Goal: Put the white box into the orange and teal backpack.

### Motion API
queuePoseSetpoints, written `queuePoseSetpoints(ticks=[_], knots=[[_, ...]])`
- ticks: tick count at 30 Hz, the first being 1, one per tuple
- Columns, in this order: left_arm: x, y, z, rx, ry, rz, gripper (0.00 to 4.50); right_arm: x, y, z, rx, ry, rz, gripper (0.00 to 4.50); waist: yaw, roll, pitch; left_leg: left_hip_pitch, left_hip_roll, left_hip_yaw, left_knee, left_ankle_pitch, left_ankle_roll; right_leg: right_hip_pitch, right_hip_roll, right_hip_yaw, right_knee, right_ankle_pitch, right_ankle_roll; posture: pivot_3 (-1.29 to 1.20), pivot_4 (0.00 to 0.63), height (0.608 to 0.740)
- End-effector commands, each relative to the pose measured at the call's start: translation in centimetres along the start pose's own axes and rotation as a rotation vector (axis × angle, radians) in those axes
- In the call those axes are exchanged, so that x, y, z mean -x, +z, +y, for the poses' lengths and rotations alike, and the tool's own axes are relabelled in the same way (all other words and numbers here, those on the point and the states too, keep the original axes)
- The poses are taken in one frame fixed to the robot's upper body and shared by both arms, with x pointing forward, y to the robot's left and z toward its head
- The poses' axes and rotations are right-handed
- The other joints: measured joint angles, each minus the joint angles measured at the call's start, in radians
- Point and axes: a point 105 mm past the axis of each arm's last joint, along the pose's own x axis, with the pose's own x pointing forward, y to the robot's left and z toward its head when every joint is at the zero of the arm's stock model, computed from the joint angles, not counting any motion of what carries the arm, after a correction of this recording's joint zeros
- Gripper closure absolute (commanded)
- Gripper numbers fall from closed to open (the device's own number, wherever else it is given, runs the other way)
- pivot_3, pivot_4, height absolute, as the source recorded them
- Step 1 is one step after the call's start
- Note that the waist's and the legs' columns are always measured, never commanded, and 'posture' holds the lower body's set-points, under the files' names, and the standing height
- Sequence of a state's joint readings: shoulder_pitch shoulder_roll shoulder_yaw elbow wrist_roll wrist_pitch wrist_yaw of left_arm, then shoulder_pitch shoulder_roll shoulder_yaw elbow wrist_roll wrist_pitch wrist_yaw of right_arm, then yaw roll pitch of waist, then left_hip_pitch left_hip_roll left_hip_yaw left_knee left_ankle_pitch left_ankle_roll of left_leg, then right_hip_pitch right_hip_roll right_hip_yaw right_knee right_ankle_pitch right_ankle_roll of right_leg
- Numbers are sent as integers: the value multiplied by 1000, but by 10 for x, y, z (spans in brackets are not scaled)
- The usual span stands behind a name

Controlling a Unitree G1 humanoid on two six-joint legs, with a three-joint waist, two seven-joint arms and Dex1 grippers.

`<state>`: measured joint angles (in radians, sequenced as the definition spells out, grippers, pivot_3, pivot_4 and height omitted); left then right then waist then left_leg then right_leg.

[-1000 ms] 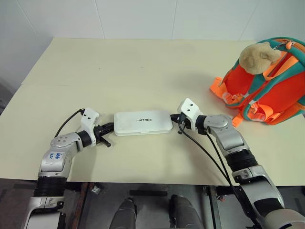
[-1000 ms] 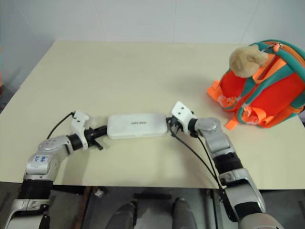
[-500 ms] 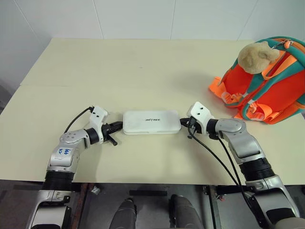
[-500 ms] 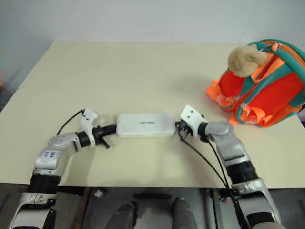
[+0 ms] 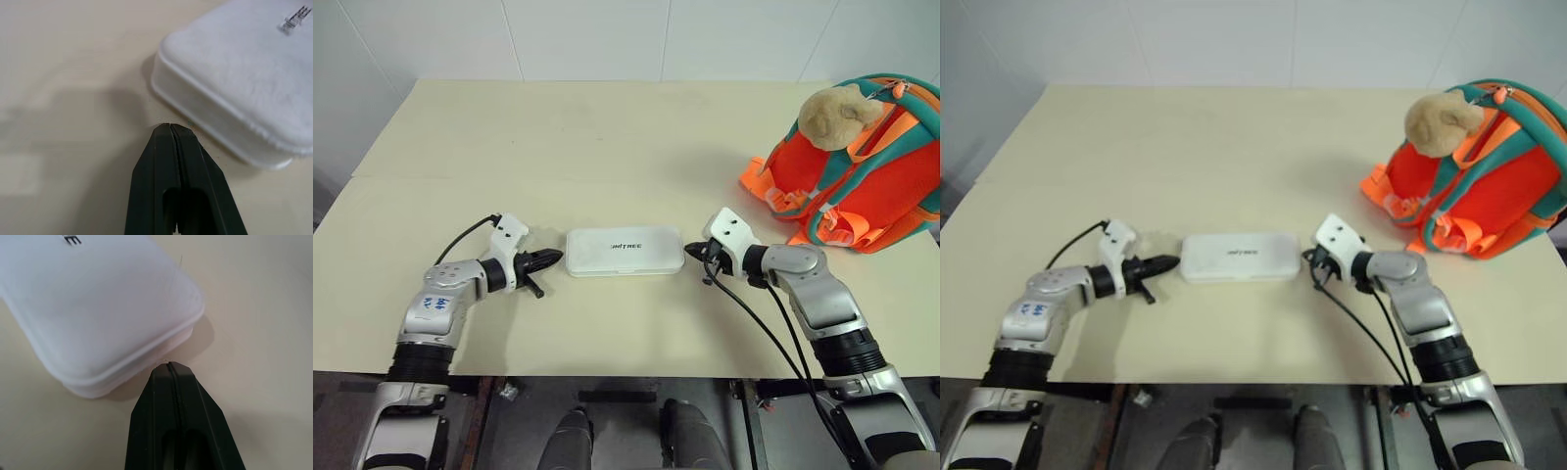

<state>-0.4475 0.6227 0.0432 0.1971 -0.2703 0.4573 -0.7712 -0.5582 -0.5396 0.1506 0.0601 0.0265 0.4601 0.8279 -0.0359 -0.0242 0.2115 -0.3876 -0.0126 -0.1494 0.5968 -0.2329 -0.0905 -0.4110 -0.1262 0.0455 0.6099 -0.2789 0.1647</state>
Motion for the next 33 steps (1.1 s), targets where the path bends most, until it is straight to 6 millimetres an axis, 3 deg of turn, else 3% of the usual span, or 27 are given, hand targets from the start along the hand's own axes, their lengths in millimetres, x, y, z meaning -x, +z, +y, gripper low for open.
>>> queuePoseSetpoints(ticks=[1,9,10,13,17,23,24,29,33], knots=[[23,-8,10,8,39,54,4465,12,9,-7,22,-26,-31,4489,-2,0,0,0,0,0,0,0,0,0,0,0,0,0,0,0,150,740],[59,8,3,91,-90,7,4465,33,16,-22,36,16,-26,4489,3,0,0,-1,0,0,0,0,1,0,0,0,-1,0,0,0,150,740],[63,11,2,95,-111,-3,4296,37,18,-23,39,27,-32,4327,4,0,0,-1,0,0,0,0,1,0,0,0,-1,0,0,0,150,740],[73,19,-5,132,-216,-32,3622,48,21,-23,35,81,-41,3633,5,0,0,-1,0,0,0,-1,1,0,0,0,-2,0,0,0,150,740],[82,36,-10,199,-342,-84,2359,63,21,-29,-4,130,-26,2226,7,0,1,-1,0,1,0,-1,1,0,0,0,-3,0,0,0,150,740],[73,45,-6,295,-408,-99,514,67,35,-36,-64,146,-76,145,0,0,1,-1,1,1,0,-1,1,0,0,-1,-2,0,0,0,150,740],[71,44,-6,314,-414,-100,168,66,37,-33,-71,166,-84,0,-1,0,1,-1,1,1,0,-1,1,0,0,0,-2,0,0,0,150,740],[48,38,6,453,-371,-120,49,61,43,-19,-164,248,-88,0,5,0,1,-1,1,1,-1,-1,1,-1,0,-1,-2,0,0,0,150,740],[34,39,-1,490,-418,-99,49,58,43,-7,-180,332,-61,0,6,0,1,-2,0,1,0,-1,1,-1,0,-1,-2,0,0,0,150,740]])
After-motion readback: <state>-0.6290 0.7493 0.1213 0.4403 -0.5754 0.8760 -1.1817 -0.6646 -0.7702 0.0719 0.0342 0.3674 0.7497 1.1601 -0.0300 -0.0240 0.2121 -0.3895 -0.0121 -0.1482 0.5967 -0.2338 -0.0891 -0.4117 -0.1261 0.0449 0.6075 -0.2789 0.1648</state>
